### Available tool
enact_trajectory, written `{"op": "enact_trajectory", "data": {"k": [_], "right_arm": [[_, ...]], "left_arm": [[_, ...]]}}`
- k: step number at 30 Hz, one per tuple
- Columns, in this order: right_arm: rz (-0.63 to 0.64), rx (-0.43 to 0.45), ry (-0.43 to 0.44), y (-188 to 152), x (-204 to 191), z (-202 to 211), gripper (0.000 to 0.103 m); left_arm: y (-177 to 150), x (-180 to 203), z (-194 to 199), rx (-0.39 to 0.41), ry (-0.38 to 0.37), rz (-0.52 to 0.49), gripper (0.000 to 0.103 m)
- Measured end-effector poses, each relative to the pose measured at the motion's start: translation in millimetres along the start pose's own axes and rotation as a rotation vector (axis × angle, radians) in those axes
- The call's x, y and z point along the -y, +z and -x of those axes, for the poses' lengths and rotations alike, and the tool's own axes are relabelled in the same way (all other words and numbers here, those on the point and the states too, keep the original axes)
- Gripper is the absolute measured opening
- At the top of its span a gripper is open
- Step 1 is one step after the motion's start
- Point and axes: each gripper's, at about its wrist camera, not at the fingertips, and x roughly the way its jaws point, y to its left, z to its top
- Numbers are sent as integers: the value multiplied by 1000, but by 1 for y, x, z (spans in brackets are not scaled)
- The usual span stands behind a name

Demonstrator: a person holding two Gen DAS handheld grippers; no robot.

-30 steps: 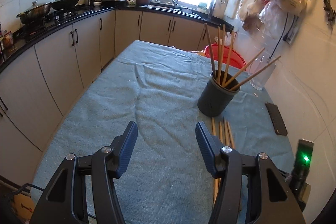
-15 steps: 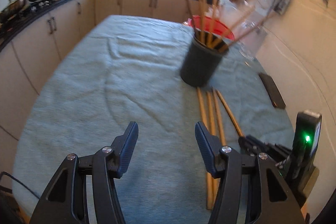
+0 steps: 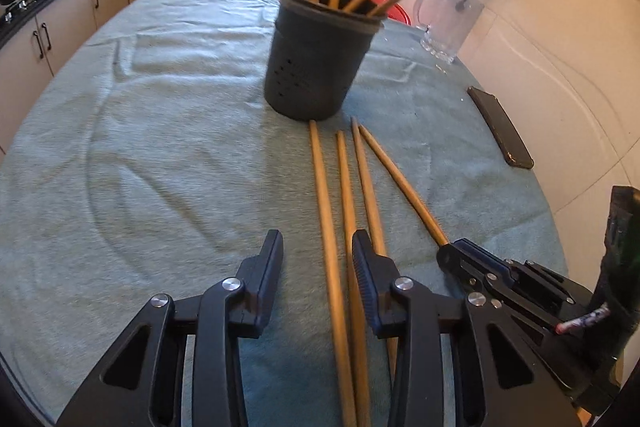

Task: Organize utensils
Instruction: 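Move both tools back down toward the remaining chopsticks on the towel, then grasp a wooden chopstick with the left tool while the right tool grasps another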

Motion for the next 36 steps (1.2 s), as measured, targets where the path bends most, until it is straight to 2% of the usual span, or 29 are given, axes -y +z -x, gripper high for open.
{"op": "enact_trajectory", "data": {"k": [2, 4, 10, 12, 13, 18, 20, 23, 28, 33, 36], "right_arm": [[-3, 1, 7, 0, 1, -1, 12], [-4, 2, 13, -1, 1, 0, 12], [-4, 4, 19, 0, 1, -1, 12], [-2, 5, 17, 0, 1, 0, 12], [-1, 5, 16, 0, 1, 0, 12], [-7, -3, 15, 0, 2, 0, 10], [-56, -21, 39, 0, 10, 2, 6], [-130, -40, 66, -4, 25, 7, 6], [-152, -95, 92, -9, 35, 13, 7], [-74, -179, 76, 1, 33, 10, 7], [-12, -222, 33, 13, 28, 1, 9]], "left_arm": [[2, 0, -8, -21, 11, -1, 22], [3, -1, -14, -39, 4, 8, 19], [5, 5, -19, -39, 26, -14, 19], [7, 8, -21, -40, 56, -28, 13], [7, 9, -22, -40, 84, -34, 7], [9, -3, -16, -65, 124, 26, 7], [7, -15, -10, -88, 112, 75, 7], [1, -30, -1, -126, 96, 125, 7], [-7, -37, 6, -206, 56, 95, 7], [-1, -42, 3, -278, 31, 69, 7], [8, -43, -4, -320, 25, 54, 7]]}}
